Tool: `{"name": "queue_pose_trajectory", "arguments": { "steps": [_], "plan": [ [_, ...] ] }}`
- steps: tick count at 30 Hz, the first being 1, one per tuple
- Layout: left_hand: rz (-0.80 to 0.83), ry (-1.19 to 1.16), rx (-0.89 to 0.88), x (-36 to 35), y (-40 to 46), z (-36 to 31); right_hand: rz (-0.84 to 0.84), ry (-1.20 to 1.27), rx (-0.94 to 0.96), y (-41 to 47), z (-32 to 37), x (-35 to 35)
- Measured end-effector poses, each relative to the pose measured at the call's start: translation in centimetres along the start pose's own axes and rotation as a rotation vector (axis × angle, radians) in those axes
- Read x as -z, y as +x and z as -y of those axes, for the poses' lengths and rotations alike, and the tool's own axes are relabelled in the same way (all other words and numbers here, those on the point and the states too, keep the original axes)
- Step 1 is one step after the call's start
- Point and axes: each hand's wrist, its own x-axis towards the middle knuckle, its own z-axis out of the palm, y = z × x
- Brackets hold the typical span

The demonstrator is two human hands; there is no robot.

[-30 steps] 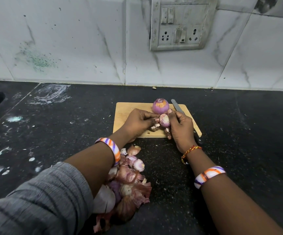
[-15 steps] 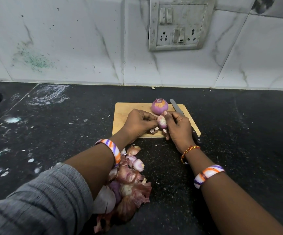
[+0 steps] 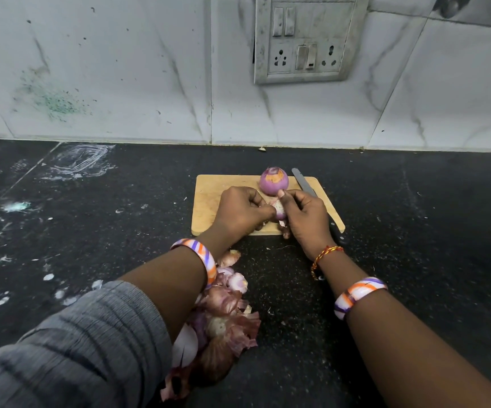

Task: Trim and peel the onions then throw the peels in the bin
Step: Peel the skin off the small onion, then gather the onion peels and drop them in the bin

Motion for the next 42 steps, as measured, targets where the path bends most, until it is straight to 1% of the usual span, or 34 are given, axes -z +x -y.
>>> {"name": "queue_pose_trajectory", "arguments": {
  "steps": [2, 3, 7, 10, 12, 14, 16, 18, 20, 22, 24, 26, 28, 31, 33, 36, 39, 42],
  "plan": [
    [-0.011, -0.007, 0.022, 0.1, 0.1, -0.1, 0.02, 0.059, -0.044, -0.1, 0.3, 0.0],
    [-0.017, -0.011, 0.035, 0.1, 0.1, -0.1, 0.032, 0.138, -0.094, -0.1, 0.6, 0.1],
    [-0.004, -0.044, 0.067, 0.3, 0.2, -0.2, 0.106, 0.68, -0.332, -0.5, 2.2, 0.7],
    [0.013, -0.112, 0.074, 0.5, 0.6, 0.0, 0.118, 1.001, -0.372, -1.3, 3.1, 1.2],
    [0.042, -0.196, 0.088, 0.6, 0.8, -0.1, 0.126, 1.121, -0.384, -1.7, 3.5, 1.6],
    [0.092, -0.285, 0.129, 0.8, 0.8, -0.5, 0.146, 1.181, -0.401, -1.8, 3.8, 2.0],
    [0.16, -0.407, 0.19, 1.0, 0.7, -1.1, 0.158, 1.193, -0.406, -1.9, 4.1, 2.5],
    [0.212, -0.587, 0.251, 1.1, 0.3, -2.0, 0.17, 1.177, -0.413, -2.2, 4.4, 2.9],
    [0.258, -0.712, 0.265, 1.0, -0.1, -3.1, 0.173, 1.127, -0.402, -2.5, 5.0, 3.0],
    [0.311, -0.666, 0.253, 0.9, -0.4, -3.9, 0.156, 1.027, -0.375, -2.6, 5.2, 2.8],
    [0.327, -0.535, 0.218, 0.8, -0.7, -4.2, 0.147, 0.861, -0.345, -2.7, 5.5, 2.6],
    [0.278, -0.476, 0.197, 1.0, -0.8, -4.1, 0.143, 0.751, -0.343, -2.7, 5.7, 2.6],
    [0.242, -0.481, 0.19, 1.4, -1.0, -4.1, 0.139, 0.793, -0.399, -2.6, 5.9, 2.8],
    [0.256, -0.468, 0.212, 1.9, -1.7, -4.3, 0.146, 0.924, -0.555, -2.9, 6.6, 3.0],
    [0.26, -0.467, 0.229, 2.0, -2.2, -4.4, 0.17, 0.897, -0.635, -3.3, 6.9, 3.1],
    [0.187, -0.563, 0.266, 2.2, -2.7, -4.0, 0.204, 0.831, -0.695, -3.2, 6.7, 3.1],
    [0.104, -0.678, 0.301, 3.0, -2.9, -3.8, 0.193, 0.779, -0.712, -3.1, 6.8, 3.2],
    [0.032, -0.73, 0.332, 4.2, -3.0, -3.7, 0.161, 0.732, -0.608, -2.4, 6.7, 3.0]
  ]
}}
